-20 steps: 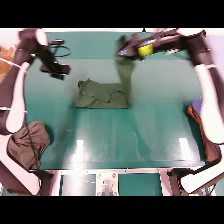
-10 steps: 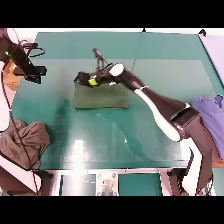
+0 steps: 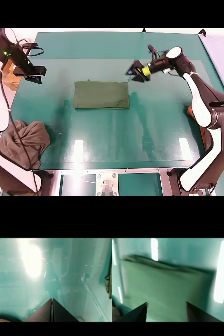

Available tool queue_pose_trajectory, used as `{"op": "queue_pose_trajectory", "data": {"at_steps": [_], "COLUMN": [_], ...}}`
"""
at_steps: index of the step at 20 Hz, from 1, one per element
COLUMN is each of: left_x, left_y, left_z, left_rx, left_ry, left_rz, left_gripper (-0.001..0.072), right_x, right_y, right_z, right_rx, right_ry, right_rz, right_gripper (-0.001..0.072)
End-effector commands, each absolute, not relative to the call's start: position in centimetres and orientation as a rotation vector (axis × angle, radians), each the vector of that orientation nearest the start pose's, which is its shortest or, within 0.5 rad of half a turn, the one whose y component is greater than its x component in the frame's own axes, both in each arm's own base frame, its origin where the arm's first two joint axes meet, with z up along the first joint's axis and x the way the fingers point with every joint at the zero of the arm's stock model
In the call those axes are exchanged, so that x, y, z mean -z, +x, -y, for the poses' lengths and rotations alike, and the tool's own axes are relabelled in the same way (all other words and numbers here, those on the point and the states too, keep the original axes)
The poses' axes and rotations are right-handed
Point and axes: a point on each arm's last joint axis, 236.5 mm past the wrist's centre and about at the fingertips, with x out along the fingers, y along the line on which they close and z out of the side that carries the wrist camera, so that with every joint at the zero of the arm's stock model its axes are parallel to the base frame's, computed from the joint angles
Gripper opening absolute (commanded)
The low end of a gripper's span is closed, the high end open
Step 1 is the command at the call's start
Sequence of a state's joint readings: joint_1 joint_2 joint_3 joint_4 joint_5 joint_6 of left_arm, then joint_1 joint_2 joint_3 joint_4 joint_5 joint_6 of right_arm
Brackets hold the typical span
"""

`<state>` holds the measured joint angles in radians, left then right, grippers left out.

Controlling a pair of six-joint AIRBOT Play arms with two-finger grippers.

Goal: Fold the shirts.

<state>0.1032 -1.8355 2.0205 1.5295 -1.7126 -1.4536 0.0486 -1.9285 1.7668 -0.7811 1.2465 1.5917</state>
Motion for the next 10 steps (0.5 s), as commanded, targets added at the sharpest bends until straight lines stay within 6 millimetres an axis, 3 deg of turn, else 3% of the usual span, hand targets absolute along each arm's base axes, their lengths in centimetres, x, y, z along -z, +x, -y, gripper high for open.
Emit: {"op": "queue_pose_trajectory", "data": {"at_steps": [1, 4, 7, 8, 9, 10], "left_x": [-3.2, -3.2, -3.2, -3.2, -3.3, -3.2], "left_y": [45.8, 45.9, 45.8, 45.8, 45.8, 45.8], "left_z": [-3.8, -3.8, -3.8, -3.8, -3.8, -3.8], "left_rx": [0.035, 0.034, 0.034, 0.034, 0.035, 0.035], "left_ry": [-0.022, -0.022, -0.022, -0.022, -0.022, -0.022], "left_rz": [-1.521, -1.520, -1.520, -1.521, -1.520, -1.520], "left_gripper": [0.0026, 0.0026, 0.0026, 0.0026, 0.0026, 0.0027], "right_x": [7.3, 9.4, 9.5, 9.4, 9.1, 8.5], "right_y": [47.2, 45.8, 45.9, 46.1, 46.3, 46.5], "right_z": [-16.7, -20.5, -24.8, -25.8, -26.7, -27.2], "right_rx": [-0.386, -0.435, -0.475, -0.481, -0.500, -0.517], "right_ry": [0.741, 0.759, 0.770, 0.773, 0.769, 0.772], "right_rz": [-1.502, -1.501, -1.455, -1.435, -1.415, -1.404], "right_gripper": [0.0549, 0.0549, 0.0548, 0.0502, 0.0175, 0.0046]}}
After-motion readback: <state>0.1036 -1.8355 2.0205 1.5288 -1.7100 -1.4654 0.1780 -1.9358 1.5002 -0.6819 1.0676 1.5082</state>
